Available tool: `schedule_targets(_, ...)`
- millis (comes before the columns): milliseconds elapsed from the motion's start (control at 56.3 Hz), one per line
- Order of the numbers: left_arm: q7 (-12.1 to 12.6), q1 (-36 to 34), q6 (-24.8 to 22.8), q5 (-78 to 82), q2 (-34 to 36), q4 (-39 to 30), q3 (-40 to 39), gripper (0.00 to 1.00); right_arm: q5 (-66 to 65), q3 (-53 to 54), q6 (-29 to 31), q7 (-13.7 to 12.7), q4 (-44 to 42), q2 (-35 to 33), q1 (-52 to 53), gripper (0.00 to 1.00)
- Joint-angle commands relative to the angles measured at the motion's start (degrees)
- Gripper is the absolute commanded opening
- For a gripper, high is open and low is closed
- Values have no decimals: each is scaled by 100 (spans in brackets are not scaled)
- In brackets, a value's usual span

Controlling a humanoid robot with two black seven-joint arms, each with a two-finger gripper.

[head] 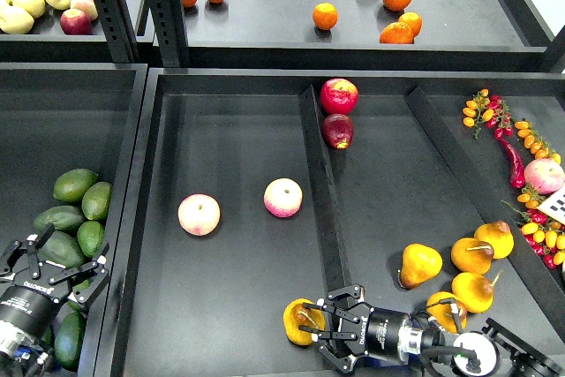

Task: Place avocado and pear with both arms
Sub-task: 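Close the right gripper around the yellow-orange pear, then carry the pear into the bin of yellow pears and lower it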

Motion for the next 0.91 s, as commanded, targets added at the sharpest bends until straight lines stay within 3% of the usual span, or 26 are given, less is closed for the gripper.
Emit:
schedule_targets(0, 0, 4, 0, 4, 0, 0, 0, 100, 18, 8, 0, 0, 34, 0, 3, 9)
schedule_targets(497, 0, 4, 0, 4, 0, 9, 0, 100, 590, 650, 0, 0, 412, -158, 372, 9)
schedule_targets(888, 26, -5, 0, 13, 0, 27, 35, 100, 1460, 861, 0, 0, 508, -1266, 689, 10)
